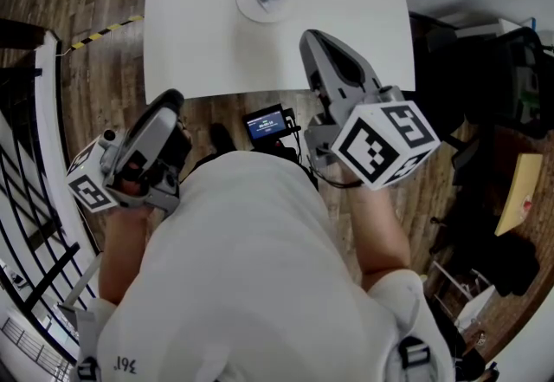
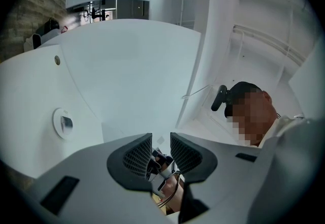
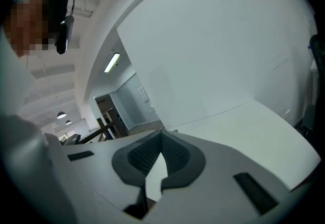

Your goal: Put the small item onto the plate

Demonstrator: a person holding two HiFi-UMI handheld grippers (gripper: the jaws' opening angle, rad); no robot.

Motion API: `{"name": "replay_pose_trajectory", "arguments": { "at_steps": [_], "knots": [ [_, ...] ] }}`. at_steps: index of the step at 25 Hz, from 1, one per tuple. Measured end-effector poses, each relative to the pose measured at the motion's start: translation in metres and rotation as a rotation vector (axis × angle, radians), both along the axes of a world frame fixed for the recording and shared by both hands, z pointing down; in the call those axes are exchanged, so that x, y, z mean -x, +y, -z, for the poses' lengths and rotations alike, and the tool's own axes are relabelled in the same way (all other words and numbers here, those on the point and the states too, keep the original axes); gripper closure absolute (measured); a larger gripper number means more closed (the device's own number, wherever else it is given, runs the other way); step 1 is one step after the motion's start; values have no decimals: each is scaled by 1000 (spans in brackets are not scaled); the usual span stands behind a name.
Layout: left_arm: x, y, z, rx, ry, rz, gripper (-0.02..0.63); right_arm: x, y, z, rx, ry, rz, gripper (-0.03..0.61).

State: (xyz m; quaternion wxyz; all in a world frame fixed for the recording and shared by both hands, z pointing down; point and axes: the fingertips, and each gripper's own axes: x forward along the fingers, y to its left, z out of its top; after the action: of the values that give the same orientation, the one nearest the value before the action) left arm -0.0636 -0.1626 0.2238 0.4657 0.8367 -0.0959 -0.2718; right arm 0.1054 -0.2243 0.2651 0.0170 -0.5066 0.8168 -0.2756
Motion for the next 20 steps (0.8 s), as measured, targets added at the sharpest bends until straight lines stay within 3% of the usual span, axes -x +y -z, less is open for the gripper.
{"name": "replay_pose_trajectory", "arguments": {
  "at_steps": [20],
  "knots": [
    [-14,6,0,10,4,-64,505,23,0,19,-69,38,41,578]
  ]
}}
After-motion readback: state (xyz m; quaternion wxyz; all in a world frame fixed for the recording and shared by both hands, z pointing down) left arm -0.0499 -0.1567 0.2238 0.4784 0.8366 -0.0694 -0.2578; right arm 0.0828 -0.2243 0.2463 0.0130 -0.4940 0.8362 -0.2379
